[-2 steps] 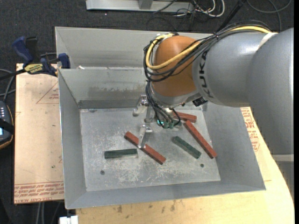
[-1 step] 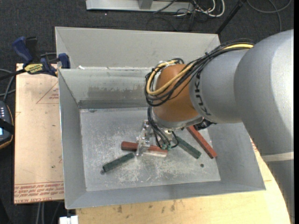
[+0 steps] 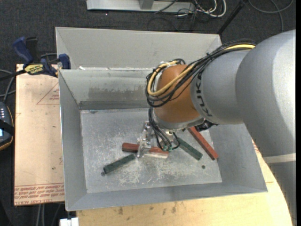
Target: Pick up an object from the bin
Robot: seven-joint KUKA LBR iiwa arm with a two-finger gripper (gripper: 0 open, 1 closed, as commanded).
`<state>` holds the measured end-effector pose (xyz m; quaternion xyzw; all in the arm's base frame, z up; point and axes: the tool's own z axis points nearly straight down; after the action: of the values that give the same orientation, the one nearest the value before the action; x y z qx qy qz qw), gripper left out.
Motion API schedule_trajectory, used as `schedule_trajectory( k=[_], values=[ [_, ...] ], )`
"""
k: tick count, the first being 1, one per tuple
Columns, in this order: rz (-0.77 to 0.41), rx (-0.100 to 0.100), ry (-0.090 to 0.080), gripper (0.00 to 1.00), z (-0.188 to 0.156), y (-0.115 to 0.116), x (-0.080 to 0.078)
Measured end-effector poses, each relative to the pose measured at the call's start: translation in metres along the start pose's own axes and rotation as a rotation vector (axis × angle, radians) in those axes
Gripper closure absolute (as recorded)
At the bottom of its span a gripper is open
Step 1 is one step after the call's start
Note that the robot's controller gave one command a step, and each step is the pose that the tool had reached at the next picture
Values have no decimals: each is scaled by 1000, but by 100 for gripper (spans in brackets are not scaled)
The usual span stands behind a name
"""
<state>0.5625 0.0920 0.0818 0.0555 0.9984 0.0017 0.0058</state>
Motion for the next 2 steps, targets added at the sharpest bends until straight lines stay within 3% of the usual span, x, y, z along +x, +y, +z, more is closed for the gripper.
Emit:
schedule_trajectory(
  k=[1,2],
  values=[
    [-23,4,13,100,-37,6,-11],
    [-25,4,15,100,-94,6,-7]
  ],
)
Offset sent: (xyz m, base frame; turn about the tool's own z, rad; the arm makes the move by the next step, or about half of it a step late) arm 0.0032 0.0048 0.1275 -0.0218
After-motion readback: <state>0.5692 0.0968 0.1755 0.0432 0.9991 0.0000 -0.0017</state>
